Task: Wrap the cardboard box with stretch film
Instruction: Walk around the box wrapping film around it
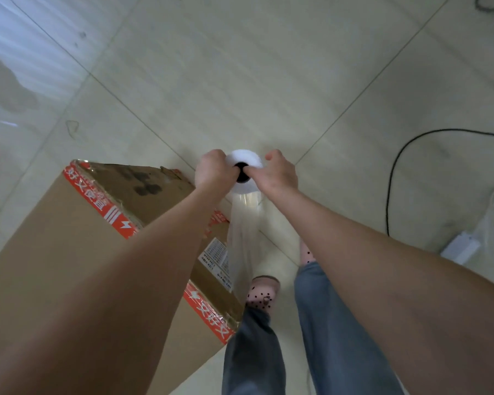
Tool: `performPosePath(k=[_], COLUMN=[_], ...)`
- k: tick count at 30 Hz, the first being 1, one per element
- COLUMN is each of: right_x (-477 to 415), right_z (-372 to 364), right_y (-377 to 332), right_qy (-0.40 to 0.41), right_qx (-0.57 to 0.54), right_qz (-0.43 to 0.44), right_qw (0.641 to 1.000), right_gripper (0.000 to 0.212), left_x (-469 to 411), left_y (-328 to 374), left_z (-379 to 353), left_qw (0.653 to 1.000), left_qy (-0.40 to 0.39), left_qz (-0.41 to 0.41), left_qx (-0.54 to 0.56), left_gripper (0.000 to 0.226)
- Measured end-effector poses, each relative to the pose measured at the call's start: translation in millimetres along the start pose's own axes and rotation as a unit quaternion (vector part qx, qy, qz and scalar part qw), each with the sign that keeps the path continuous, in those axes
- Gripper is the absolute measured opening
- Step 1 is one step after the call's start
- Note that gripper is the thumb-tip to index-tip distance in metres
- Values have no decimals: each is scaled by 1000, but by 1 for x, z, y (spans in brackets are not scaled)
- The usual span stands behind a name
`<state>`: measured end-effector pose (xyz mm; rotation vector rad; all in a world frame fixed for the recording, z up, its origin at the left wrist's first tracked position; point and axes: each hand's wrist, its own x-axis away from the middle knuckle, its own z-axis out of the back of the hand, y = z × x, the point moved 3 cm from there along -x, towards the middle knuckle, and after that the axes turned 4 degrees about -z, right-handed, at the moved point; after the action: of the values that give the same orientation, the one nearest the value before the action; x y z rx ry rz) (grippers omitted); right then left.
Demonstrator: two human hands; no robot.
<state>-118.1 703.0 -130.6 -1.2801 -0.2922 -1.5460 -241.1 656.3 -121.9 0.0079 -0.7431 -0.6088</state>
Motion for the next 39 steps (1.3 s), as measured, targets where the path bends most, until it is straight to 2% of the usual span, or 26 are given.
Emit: performPosePath(k=[3, 5, 7, 10, 14, 16, 19, 23, 27, 30, 33, 36, 39], right_x=[-4, -6, -9, -14, -18, -17, -16, -19, -26, -27, -26, -30, -37], right_z=[-15, -23, -29, -36, -38, -39, -40, -43, -37, -30, -34, -40, -49], right_y=[-9, -19, -32, -46, -52, -54, -55, -61, -80, -103, -131, -152, -163], right_qy=[-56, -74, -78, -79, -82, -86, -95, -69, -50, -13, 22, 27, -5], right_qx=[-42, -85, -84, -44, -26, -31, -25, 30, 128, 242, 318, 308, 225], right_qz=[-39, -49, -34, -19, -13, -25, -57, -55, -5, 55, 113, 145, 139], right_qw=[997, 992, 993, 996, 996, 995, 993, 996, 990, 969, 941, 940, 964], right_gripper=[61, 56, 54, 49, 39, 41, 51, 53, 37, 27, 24, 28, 41], left_x=[-2, -3, -4, -9, -13, -15, -21, -31, -44, -52, -60, -67, -74], left_y=[-11, -18, -26, -37, -32, -22, -7, -1, 0, -9, -25, -43, -59], left_z=[3, 8, 14, 21, 34, 38, 41, 43, 49, 61, 69, 78, 87], left_qw=[988, 974, 966, 973, 994, 997, 988, 975, 966, 979, 997, 997, 987], left_qy=[23, 39, 50, 31, 4, 16, 14, -22, -22, -2, 13, 30, 53], left_qz=[83, 129, 158, 163, 109, 45, -47, -106, -132, -105, -33, 55, 114], left_qx=[128, 182, 196, 160, 17, -61, -143, -194, -219, -176, -68, 39, 102], left_gripper=[18, 22, 25, 31, 33, 34, 50, 55, 36, 22, 20, 23, 27])
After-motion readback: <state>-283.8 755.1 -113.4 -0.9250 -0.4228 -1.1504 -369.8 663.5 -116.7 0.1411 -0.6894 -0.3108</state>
